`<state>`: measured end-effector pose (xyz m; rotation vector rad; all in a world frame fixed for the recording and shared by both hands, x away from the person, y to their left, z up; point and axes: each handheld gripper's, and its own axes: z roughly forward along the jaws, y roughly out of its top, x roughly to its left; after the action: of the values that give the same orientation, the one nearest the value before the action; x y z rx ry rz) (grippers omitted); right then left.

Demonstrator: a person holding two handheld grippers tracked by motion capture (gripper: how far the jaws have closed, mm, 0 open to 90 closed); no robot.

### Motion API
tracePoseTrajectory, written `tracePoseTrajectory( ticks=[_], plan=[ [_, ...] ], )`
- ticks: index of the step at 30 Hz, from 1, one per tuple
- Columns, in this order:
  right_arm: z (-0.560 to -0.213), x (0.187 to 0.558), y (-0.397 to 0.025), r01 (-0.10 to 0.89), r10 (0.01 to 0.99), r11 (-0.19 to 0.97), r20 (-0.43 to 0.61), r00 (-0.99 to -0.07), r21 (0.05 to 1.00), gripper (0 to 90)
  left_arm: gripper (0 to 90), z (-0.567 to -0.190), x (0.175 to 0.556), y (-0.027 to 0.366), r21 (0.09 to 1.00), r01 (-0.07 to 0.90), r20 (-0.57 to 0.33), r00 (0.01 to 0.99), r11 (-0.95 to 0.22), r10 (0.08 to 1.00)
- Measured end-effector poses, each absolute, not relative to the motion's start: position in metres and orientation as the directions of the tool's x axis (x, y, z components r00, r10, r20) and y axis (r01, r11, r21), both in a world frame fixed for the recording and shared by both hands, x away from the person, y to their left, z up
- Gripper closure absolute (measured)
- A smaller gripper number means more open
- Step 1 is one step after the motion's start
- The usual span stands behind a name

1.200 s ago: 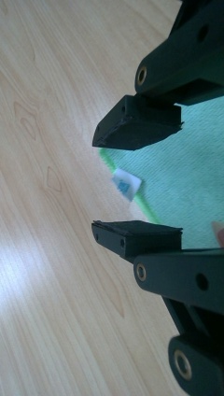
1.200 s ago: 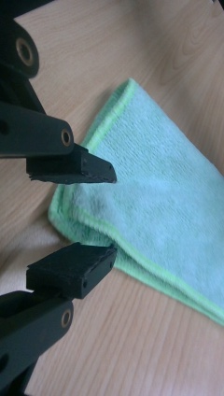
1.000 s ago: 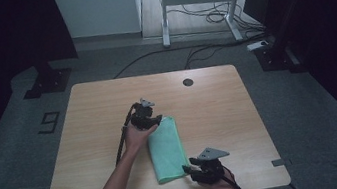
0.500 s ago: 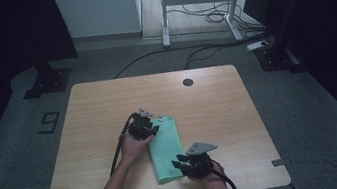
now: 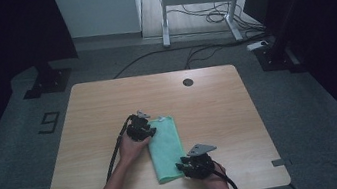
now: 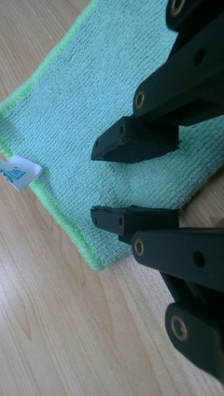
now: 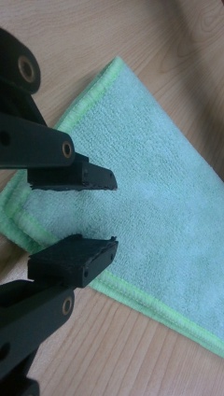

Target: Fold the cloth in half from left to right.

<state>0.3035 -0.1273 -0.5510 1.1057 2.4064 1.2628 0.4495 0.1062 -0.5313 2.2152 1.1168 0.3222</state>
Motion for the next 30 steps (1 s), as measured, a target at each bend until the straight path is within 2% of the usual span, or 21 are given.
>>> tracePoseTrajectory(
  ticks=[10, 15, 23, 30],
  plan=[
    [-0.539, 0.310, -0.117, 0.502, 0.686, 0.350, 0.149, -0.713, 0.791, 61.9, 67.3, -0.532, 0.451, 0.108, 0.633, 0.644, -0.083, 0.608, -0.429, 0.789],
    [-0.529, 0.335, -0.096, 0.461, 0.658, 0.354, 0.134, -0.741, 0.813, 61.3, 67.5, -0.532, 0.452, 0.110, 0.633, 0.650, -0.099, 0.606, -0.420, 0.789],
    [-0.534, 0.372, -0.058, 0.459, 0.638, 0.397, 0.120, -0.760, 0.795, 60.4, 68.4, -0.533, 0.451, 0.110, 0.640, 0.636, -0.082, 0.614, -0.431, 0.785],
    [-0.542, 0.385, -0.041, 0.451, 0.641, 0.421, 0.094, -0.762, 0.787, 59.6, 69.2, -0.534, 0.451, 0.111, 0.642, 0.632, -0.082, 0.620, -0.434, 0.781]
  ],
)
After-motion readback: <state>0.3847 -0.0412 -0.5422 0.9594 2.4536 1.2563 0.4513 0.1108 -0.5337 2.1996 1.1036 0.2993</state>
